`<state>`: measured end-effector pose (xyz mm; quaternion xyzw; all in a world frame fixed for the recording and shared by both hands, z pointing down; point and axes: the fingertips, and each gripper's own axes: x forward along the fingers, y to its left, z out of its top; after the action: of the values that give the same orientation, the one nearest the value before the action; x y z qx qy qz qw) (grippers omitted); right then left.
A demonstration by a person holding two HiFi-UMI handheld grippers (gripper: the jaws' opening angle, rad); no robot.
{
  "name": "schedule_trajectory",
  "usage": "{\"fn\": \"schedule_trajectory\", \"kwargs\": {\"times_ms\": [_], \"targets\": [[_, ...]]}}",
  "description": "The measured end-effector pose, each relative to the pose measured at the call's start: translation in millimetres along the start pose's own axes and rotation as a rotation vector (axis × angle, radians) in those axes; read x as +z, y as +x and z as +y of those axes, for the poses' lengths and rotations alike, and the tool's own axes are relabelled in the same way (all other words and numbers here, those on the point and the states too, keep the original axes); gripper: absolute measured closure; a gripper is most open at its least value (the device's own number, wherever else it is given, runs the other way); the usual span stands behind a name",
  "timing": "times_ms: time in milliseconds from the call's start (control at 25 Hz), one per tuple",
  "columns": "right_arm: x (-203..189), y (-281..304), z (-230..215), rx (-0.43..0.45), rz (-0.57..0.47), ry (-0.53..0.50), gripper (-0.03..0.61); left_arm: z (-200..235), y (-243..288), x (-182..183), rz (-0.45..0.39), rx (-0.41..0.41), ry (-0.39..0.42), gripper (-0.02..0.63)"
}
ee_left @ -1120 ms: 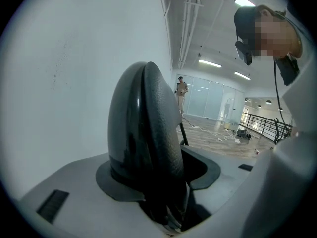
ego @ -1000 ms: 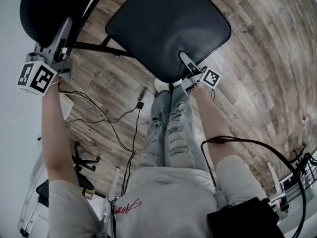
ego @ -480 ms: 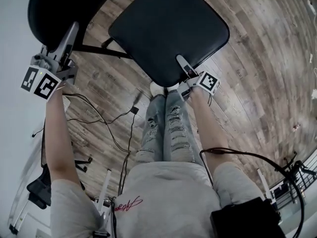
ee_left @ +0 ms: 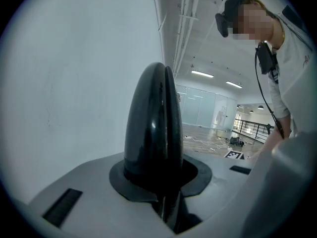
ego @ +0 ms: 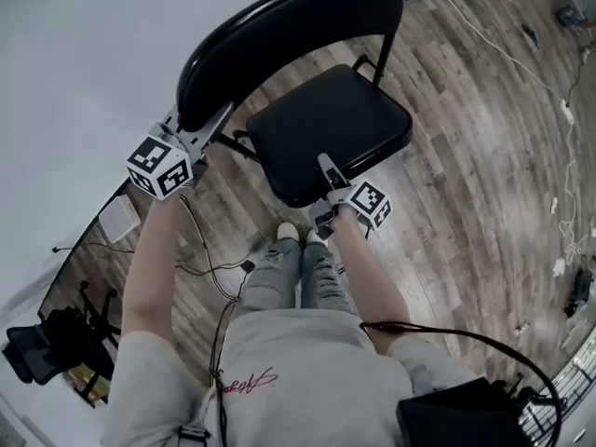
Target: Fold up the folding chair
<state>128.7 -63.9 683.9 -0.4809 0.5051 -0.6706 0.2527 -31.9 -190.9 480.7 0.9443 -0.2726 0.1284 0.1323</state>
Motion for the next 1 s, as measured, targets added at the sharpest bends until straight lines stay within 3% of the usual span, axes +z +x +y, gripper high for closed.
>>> {"fn": "schedule_trajectory", "kwargs": {"times_ms": [120, 400, 680, 1000], "targets": [[18.0, 42.6, 41.1, -0.031, 0.010, -0.027, 0.443, 20.6, 8.8, 19.7, -0.028, 0.013, 0.038, 0.520], [10.0, 94.3, 92.5, -0.255, 0.007, -0.001, 0.443, 47.4, 2.3, 36.1, -0.013, -0.053, 0.045, 0.534], [14.9, 165.2, 134.8, -0.440, -0.004, -0.005, 0.443, 114.0, 9.5, 54.5, -0.020, -0.075, -0.001, 0.534], [18.8, 220.0, 158.9, -0.552, 0.000, 0.000, 0.443, 170.9, 20.1, 62.9, -0.017, -0.089, -0.040, 0.535]]}}
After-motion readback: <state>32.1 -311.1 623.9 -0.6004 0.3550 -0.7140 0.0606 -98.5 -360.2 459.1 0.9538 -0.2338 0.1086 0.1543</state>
